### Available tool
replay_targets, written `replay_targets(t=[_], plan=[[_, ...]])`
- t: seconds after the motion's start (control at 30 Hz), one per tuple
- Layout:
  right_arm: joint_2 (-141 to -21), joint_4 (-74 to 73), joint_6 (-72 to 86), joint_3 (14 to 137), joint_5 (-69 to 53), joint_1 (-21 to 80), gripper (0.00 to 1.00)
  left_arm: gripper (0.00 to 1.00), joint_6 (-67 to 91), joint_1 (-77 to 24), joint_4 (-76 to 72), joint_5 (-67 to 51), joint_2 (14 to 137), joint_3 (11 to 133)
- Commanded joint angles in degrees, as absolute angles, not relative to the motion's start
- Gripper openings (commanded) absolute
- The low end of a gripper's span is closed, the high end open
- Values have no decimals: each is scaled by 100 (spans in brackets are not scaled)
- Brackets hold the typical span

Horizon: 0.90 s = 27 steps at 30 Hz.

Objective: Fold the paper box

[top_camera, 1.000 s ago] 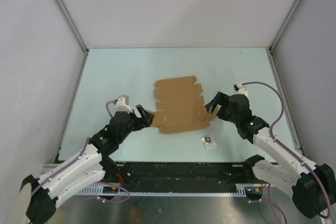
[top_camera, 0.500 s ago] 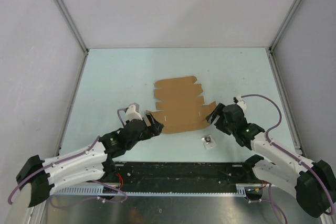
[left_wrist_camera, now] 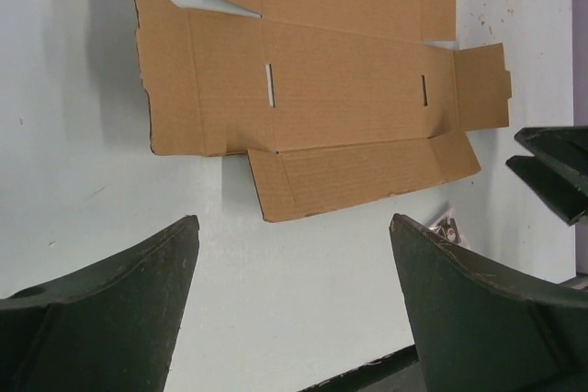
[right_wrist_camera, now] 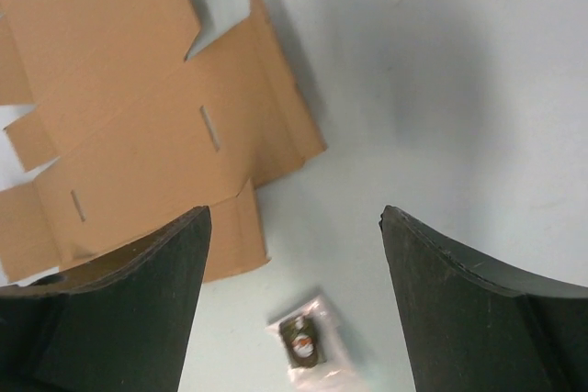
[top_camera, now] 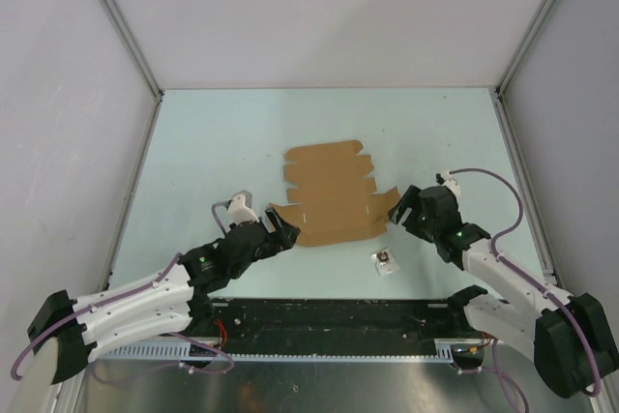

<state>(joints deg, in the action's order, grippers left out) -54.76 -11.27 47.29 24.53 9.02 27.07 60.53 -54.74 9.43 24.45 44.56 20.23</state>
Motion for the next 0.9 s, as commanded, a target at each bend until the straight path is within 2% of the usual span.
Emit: replay_targets(t=[0.0,0.27,0.47,0.87], plan=[[-5878,-1028,3693,2961,493,2163,81,90,6161,-5520,923,2567,4438,1960],[-6986,-606,2532,3717,-527,1653,81,90,6117,-5520,932,2540,4438,1951],[-7857,-501,2171,4209,-895,1512,71,90,6135,-5511,932,2522,4421,1899],[-8569,-580,1819,4526,-676,1450,61,90,6152,-5511,940,2522,4394,1819]])
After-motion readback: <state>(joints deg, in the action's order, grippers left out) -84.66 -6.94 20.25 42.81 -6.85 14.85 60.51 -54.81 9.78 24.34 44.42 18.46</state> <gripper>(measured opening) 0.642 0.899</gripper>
